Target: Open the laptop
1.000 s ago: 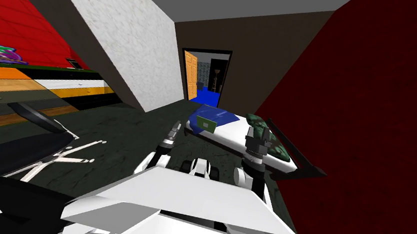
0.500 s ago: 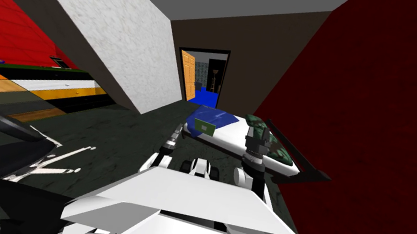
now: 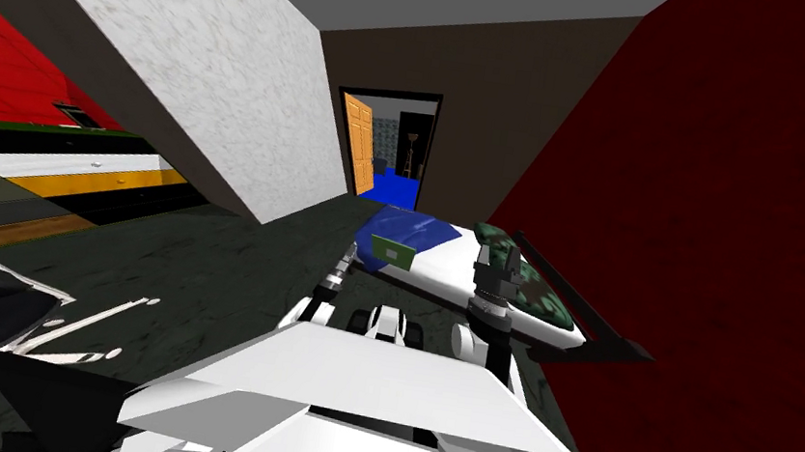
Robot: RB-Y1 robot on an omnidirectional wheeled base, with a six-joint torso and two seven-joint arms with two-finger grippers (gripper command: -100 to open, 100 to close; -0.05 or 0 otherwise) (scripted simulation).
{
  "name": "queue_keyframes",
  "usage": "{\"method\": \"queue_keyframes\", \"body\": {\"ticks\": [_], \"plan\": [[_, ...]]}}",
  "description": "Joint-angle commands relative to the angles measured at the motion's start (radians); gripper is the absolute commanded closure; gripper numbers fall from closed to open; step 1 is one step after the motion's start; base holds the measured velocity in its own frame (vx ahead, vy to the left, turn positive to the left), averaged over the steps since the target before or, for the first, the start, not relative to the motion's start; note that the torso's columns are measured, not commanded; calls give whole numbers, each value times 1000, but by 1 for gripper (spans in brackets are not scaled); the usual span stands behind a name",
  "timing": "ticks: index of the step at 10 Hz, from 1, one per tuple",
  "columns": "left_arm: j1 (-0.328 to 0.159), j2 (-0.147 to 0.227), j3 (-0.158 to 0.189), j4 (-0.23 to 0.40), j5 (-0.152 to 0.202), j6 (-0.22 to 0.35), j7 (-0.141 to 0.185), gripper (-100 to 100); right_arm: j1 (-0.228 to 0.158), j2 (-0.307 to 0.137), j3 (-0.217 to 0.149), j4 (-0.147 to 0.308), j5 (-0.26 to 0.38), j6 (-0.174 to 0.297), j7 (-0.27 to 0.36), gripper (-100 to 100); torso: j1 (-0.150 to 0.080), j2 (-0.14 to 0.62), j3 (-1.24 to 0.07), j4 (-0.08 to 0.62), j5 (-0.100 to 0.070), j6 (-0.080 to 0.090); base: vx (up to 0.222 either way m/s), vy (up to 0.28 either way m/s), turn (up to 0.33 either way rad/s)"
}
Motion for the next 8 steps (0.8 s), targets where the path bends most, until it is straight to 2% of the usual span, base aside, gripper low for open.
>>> {"method": "queue_keyframes", "body": {"ticks": [1,8], "plan": [[-18,-1,-2,61,-5,2,-13,-100,0,0,0,0,0,0,0,0,1,0,0,0,0,0,117,25,-18],[-77,-5,-9,249,-23,-5,-54,-100,0,0,0,0,0,0,0,0,1,0,0,0,0,0,124,17,-41]]}}
